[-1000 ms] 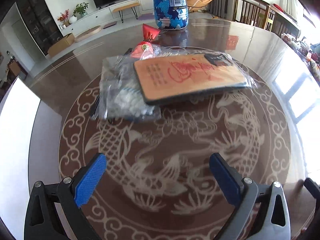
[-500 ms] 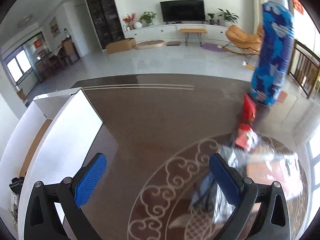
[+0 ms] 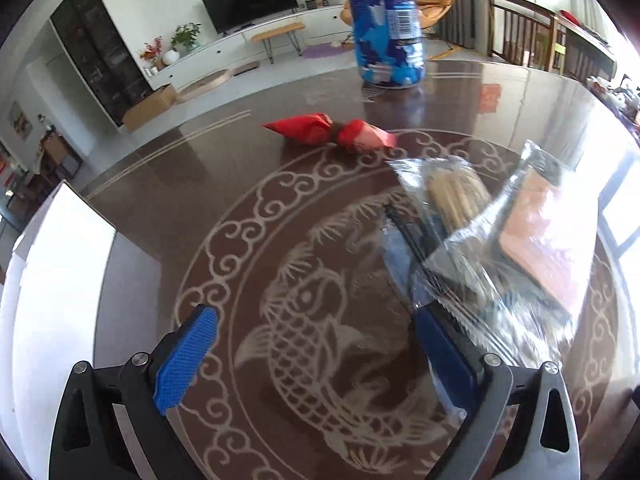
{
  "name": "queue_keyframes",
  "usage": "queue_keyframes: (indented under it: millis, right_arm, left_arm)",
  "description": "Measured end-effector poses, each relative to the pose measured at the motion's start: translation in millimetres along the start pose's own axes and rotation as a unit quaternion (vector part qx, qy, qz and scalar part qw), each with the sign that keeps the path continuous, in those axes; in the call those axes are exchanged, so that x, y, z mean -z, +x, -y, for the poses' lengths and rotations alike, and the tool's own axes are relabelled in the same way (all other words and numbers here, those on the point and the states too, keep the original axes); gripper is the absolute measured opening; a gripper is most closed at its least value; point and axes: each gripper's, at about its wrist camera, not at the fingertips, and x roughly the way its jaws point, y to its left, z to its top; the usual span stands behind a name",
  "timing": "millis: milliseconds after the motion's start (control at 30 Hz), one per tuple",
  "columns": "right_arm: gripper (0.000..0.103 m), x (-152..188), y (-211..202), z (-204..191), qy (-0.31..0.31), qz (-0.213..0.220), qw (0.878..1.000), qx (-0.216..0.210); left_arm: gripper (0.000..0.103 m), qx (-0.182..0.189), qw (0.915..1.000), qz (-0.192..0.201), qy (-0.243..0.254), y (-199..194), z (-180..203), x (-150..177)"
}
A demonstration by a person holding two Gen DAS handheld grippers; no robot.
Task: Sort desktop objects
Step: 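Lower the left tool into the bag pile and close on the eyeglasses, then pull the eyeglasses out of the bag pile with the left tool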
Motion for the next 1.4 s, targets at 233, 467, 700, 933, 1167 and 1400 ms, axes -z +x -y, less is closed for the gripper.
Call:
queue_keyframes:
  millis: [233, 467, 700, 933, 1167, 1400]
  right_arm:
    - [0.103, 0, 0, 0, 0.000, 0.000, 1.000, 0.000]
    - [0.103, 0, 0, 0, 0.000, 0.000, 1.000, 0.000]
    - [0.103, 0, 0, 0, 0.000, 0.000, 1.000, 0.000]
    - [0.103, 0, 0, 0, 0.000, 0.000, 1.000, 0.000]
    - [0.103, 0, 0, 0, 0.000, 0.000, 1.000, 0.000]
    - [0.103, 0, 0, 0, 0.000, 0.000, 1.000, 0.000]
  left_arm:
    - [0.101, 0.077, 0.9968, 0.021, -0.009, -27, 16, 17]
    - [0.101, 0.131, 0.9906, 0.035, -0.019, -42, 43, 24]
    - [0.101, 0.116, 0.9927, 0.009, -0.031, -17, 67, 22]
    - [0.101, 0.066, 0.9931, 0.008, -0.097, -12, 17, 53]
    - [0.102, 0.068, 0.9943, 0.016, -0.080, -12, -7, 67]
    - [0.079, 0.074, 0.9953, 0.036, -0.051, -6, 1, 43]
